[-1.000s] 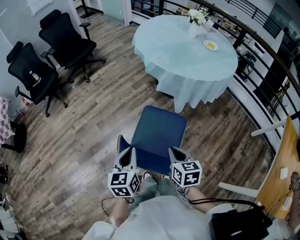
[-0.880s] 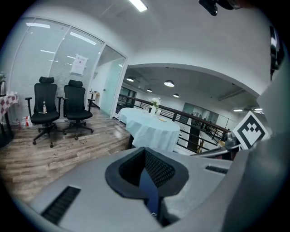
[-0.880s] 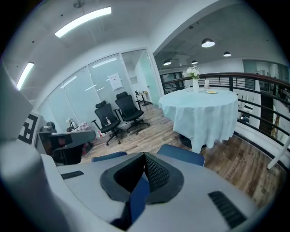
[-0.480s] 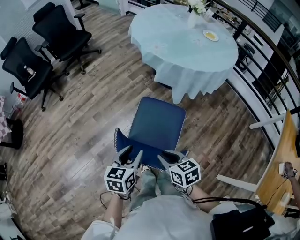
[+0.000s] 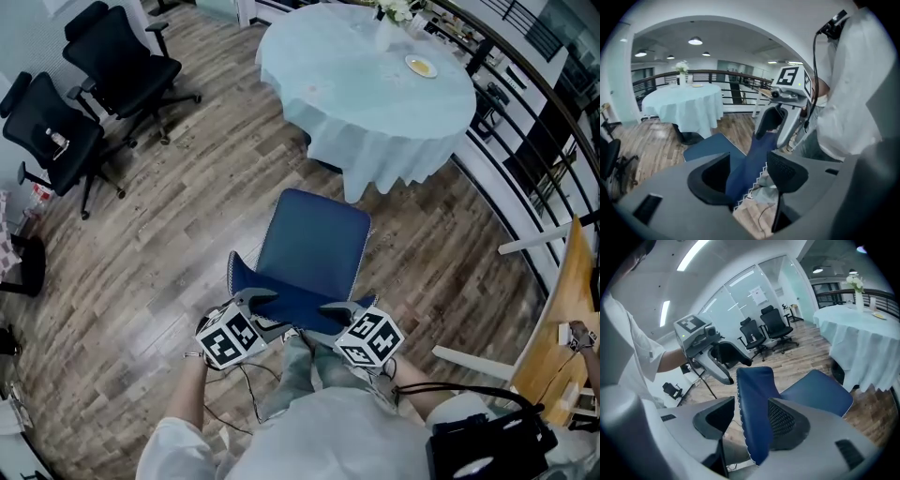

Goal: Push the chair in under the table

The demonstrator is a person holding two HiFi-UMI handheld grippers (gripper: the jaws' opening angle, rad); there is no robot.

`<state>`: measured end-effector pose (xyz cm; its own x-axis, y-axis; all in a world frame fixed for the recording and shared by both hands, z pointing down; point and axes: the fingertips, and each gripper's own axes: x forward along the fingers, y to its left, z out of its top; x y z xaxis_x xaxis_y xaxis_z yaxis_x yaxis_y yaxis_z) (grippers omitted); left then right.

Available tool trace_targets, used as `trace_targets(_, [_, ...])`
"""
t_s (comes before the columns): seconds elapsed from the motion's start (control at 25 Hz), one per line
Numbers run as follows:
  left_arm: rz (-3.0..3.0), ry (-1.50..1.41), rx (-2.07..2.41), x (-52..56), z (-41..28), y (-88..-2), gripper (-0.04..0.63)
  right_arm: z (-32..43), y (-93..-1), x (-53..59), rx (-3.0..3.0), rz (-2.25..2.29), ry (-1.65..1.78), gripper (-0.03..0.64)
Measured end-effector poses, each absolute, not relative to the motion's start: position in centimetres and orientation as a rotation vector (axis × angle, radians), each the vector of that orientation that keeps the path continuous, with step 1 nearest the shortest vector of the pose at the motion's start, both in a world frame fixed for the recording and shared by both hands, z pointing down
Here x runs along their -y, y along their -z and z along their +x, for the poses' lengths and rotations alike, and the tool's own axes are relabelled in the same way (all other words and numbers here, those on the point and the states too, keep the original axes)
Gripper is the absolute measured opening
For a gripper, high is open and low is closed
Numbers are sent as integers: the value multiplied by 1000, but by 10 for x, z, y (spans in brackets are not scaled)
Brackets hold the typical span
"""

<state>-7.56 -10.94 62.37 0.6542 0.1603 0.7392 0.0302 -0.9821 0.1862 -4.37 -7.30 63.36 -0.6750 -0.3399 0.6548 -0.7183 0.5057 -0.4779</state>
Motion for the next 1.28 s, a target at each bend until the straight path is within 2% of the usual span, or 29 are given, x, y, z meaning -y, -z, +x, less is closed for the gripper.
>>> trace_targets(0.44, [2590,-1727,-566,83,-91,-670,238,-55,-668,58,2143,728,-938,209])
trace_targets(0.6, [2660,-1879,-625,88,-88,-681,157,-55,-670,59,2141,713,-957,207])
trace_targets(1.12, [2709,-1759,-676,89,-79,-684,161,-50,-670,60,2158,690,-990,206])
trace_targets(1.28, [2668,-1709,-689,92,-75,-686,187,-46,-670,62,2162,693,-990,207])
